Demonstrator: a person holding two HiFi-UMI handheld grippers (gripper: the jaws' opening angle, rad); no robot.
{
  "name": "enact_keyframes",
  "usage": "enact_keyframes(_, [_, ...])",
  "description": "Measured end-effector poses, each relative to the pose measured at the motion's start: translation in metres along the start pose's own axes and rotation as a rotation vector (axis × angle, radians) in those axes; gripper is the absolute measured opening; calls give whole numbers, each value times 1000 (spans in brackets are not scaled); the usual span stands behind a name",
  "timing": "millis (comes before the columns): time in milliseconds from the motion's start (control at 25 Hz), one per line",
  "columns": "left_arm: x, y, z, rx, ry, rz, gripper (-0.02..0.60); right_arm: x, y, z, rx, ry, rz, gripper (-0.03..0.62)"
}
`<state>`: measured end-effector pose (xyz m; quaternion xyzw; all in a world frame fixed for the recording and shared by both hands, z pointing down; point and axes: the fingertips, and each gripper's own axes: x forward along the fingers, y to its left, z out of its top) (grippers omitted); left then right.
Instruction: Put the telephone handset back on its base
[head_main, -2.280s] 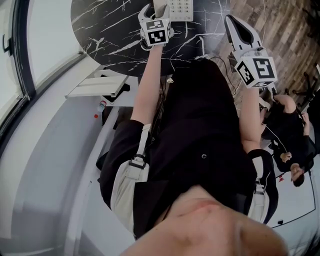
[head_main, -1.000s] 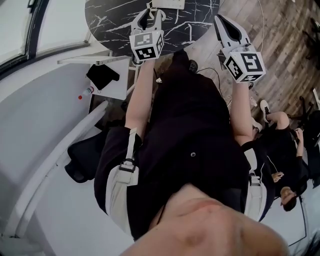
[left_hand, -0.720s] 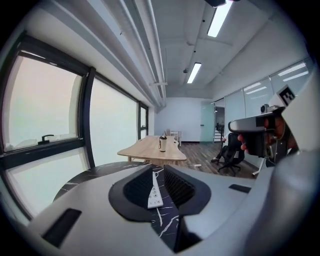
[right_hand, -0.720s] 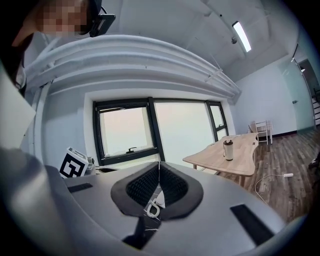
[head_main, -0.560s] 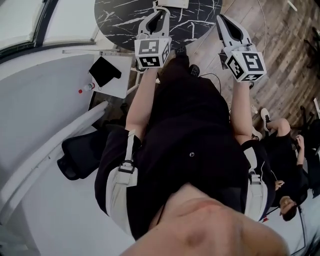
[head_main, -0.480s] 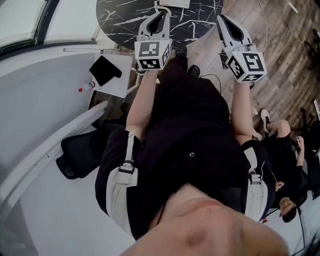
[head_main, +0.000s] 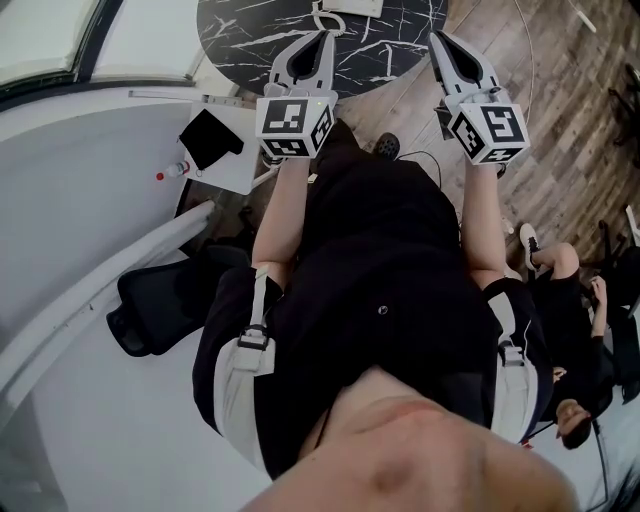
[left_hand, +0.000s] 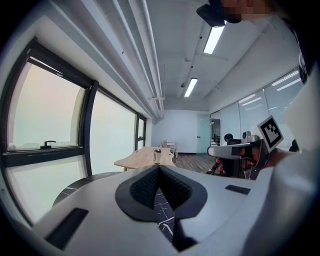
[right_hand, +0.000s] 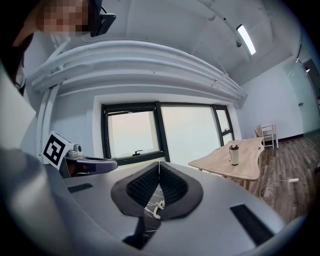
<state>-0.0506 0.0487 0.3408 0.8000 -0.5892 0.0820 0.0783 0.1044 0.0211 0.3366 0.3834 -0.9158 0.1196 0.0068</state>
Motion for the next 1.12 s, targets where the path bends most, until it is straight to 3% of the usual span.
enact_keyframes(360, [-5, 2, 4, -29, 4, -37, 15, 7, 7, 0, -25, 10, 24, 31])
enact_keyframes(1120, [-3, 10, 9, -14, 8, -60, 15, 17, 14, 4, -55, 16, 27, 31])
